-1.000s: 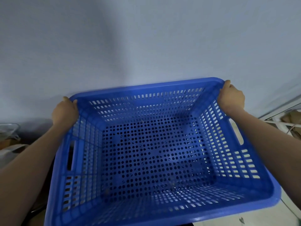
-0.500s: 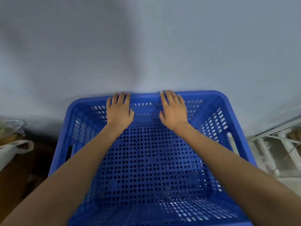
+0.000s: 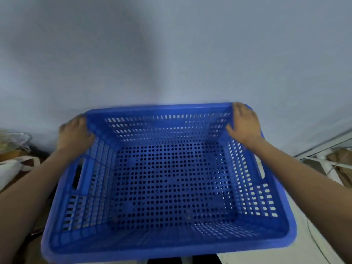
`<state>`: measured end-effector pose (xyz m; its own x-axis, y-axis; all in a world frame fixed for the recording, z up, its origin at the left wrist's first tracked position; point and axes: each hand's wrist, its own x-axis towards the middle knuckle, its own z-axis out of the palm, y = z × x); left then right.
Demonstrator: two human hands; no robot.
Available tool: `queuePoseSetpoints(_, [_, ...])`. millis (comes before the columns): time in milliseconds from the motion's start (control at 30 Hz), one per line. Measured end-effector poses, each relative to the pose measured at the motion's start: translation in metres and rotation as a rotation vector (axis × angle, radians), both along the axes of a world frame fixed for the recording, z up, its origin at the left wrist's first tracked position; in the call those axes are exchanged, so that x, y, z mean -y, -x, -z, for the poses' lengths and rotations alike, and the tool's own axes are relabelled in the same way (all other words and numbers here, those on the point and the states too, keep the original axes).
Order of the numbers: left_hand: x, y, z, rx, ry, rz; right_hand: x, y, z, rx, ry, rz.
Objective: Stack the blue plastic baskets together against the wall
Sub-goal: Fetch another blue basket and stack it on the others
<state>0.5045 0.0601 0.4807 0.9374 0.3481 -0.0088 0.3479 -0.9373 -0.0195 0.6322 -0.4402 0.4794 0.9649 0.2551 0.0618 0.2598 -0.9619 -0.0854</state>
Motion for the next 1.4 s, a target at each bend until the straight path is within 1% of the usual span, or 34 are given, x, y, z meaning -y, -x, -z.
queuePoseSetpoints(67, [-0.025, 0.028, 0.01, -0.022, 0.03, -0.058, 0.04, 0.005, 0.01, -0.023, -0.004, 0.091])
queuePoseSetpoints(100, [-0.026, 0.034, 0.016, -0.017, 0.09, -0.092, 0.049, 0.007, 0.016, -0.042, -0.017, 0.117])
queuePoseSetpoints(133, [-0.025, 0.034, 0.022, 0.0, 0.162, -0.135, 0.053, 0.007, 0.02, -0.056, -0.034, 0.141])
queuePoseSetpoints(200, [-0.019, 0.029, 0.027, 0.016, 0.232, -0.215, 0.051, 0.005, 0.025, -0.069, -0.047, 0.174])
queuePoseSetpoints(433, [-0.015, 0.027, 0.021, -0.036, 0.245, -0.227, 0.047, -0.002, 0.023, -0.097, 0.043, 0.196])
queuePoseSetpoints(533, [-0.011, 0.03, 0.011, -0.133, 0.269, -0.273, 0.046, 0.005, 0.015, -0.175, 0.023, 0.23])
queuePoseSetpoints(633, [0.003, 0.046, 0.005, -0.164, 0.293, -0.316, 0.052, 0.033, 0.008, -0.229, 0.006, 0.211])
queuePoseSetpoints(767, [0.029, 0.11, 0.009, -0.058, 0.304, -0.344, 0.071, 0.114, 0.012, -0.185, -0.122, 0.233])
queuePoseSetpoints(833, [0.031, 0.141, 0.015, -0.04, 0.32, -0.292, 0.079, 0.157, 0.019, -0.139, -0.089, 0.234])
queuePoseSetpoints(933, [0.026, 0.159, 0.027, 0.046, 0.279, -0.228, 0.082, 0.188, 0.028, -0.073, 0.012, 0.241])
queuePoseSetpoints(1000, [0.024, 0.157, 0.03, 0.092, 0.226, -0.2, 0.079, 0.187, 0.026, -0.057, 0.03, 0.258])
queuePoseSetpoints(1067, [0.027, 0.157, 0.031, 0.086, 0.163, -0.204, 0.078, 0.183, 0.024, -0.069, 0.026, 0.286])
queuePoseSetpoints(1133, [0.031, 0.157, 0.03, 0.022, 0.129, -0.223, 0.078, 0.185, 0.023, -0.082, 0.04, 0.297])
queuePoseSetpoints(1233, [0.027, 0.152, 0.025, -0.151, 0.077, -0.282, 0.078, 0.188, 0.017, -0.135, 0.058, 0.273])
queuePoseSetpoints(1267, [0.03, 0.152, 0.02, -0.205, 0.082, -0.319, 0.077, 0.188, 0.016, -0.165, 0.106, 0.281])
queuePoseSetpoints(1300, [0.038, 0.156, 0.015, -0.213, 0.086, -0.337, 0.074, 0.189, 0.013, -0.194, 0.167, 0.306])
queuePoseSetpoints(1333, [0.052, 0.163, 0.009, -0.162, 0.081, -0.315, 0.069, 0.193, 0.009, -0.21, 0.198, 0.334])
queuePoseSetpoints(1367, [0.072, 0.175, 0.005, -0.074, 0.06, -0.258, 0.06, 0.198, 0.005, -0.181, 0.18, 0.336])
queuePoseSetpoints(1400, [0.097, 0.186, 0.002, 0.004, 0.059, -0.176, 0.046, 0.207, 0.003, -0.11, 0.12, 0.29])
